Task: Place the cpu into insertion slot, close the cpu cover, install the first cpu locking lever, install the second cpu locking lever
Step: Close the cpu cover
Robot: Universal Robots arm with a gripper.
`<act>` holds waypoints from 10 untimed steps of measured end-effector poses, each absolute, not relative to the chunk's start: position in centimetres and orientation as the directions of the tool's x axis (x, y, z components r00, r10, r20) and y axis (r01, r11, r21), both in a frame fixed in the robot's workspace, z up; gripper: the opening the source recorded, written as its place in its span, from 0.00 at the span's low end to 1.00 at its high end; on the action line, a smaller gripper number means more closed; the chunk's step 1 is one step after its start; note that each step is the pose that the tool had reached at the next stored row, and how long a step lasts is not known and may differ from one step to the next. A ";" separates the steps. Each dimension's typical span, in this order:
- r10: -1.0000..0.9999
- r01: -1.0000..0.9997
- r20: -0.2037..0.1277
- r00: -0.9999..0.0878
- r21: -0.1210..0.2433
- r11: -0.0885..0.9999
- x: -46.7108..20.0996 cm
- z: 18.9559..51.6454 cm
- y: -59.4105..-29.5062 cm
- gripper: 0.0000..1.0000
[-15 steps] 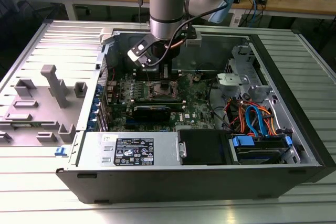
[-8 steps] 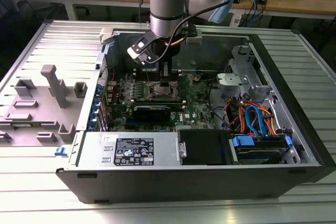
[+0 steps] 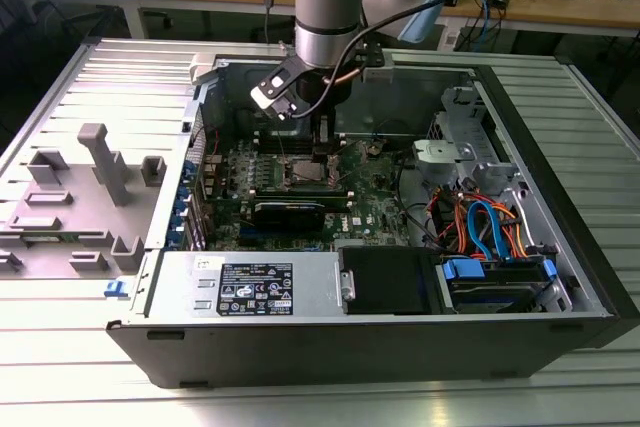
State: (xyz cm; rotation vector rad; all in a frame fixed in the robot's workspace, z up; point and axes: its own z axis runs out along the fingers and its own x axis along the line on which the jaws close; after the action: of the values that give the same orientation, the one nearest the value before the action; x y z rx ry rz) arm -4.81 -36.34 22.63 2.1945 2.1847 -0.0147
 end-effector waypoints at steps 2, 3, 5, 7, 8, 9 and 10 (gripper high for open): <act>0.999 1.000 -0.038 0.005 0.025 -0.004 -4.8 23.1 -36.3 0.11; 0.999 1.000 -0.038 0.005 0.025 -0.004 -4.8 23.4 -36.3 0.11; 0.999 1.000 -0.038 0.005 0.025 -0.004 -4.8 23.5 -36.3 0.11; 0.999 1.000 -0.038 0.005 0.025 -0.004 -4.8 23.5 -36.3 0.11; 0.999 1.000 -0.038 0.005 0.025 -0.004 -4.8 23.5 -36.3 0.11; 0.999 1.000 -0.038 0.005 0.025 -0.004 -4.8 23.5 -36.3 0.11; 0.999 1.000 -0.038 0.005 0.025 -0.004 -4.8 23.5 -36.3 0.11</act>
State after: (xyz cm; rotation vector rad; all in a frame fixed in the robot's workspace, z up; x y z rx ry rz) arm -4.81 -36.34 23.49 2.1945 2.1849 -0.0146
